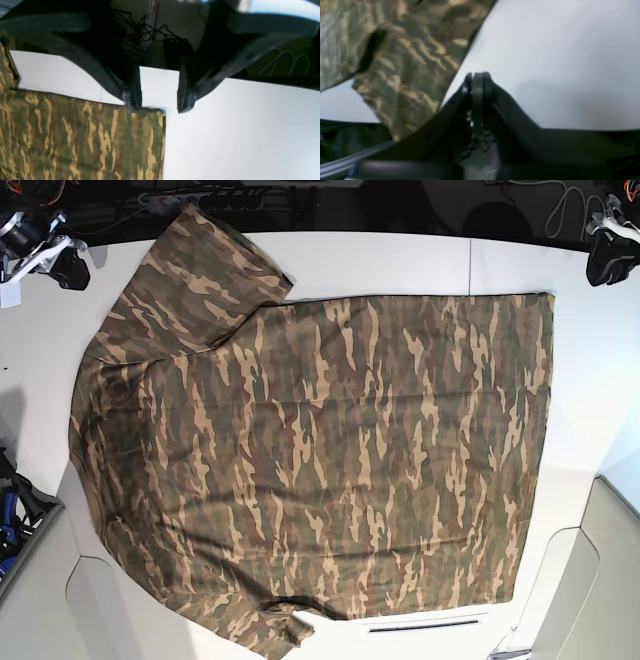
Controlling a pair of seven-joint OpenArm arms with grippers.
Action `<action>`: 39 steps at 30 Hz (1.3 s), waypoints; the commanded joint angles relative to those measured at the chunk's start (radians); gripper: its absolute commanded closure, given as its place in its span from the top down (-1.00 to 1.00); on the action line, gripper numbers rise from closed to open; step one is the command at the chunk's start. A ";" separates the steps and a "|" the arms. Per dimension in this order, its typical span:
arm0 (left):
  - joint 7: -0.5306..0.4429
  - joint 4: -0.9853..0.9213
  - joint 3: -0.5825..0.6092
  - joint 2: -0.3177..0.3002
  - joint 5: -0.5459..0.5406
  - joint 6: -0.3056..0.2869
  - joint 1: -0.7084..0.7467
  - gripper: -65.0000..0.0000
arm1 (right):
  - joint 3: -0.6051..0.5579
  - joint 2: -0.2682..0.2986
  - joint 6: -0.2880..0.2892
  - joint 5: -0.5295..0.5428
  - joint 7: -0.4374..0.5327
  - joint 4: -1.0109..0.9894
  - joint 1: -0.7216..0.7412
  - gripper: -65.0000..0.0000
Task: Fold the T-shirt properly
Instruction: 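Lower both grippers and pinch the shirt's shoulder corners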
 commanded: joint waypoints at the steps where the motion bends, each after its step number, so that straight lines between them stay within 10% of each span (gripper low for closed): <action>1: -0.018 0.013 -0.011 -0.012 -0.007 -0.012 0.009 -0.18 | 0.010 0.014 0.010 0.043 -0.008 0.000 0.003 -1.00; 8: -0.035 0.013 -0.011 -0.011 -0.008 -0.012 0.009 -0.18 | 0.009 0.014 0.018 0.104 -0.053 -0.013 0.004 -0.16; 39: -0.105 -0.008 0.100 -0.118 0.120 -0.012 -0.075 0.21 | -0.259 -0.117 0.009 0.017 0.006 -0.016 0.107 -0.16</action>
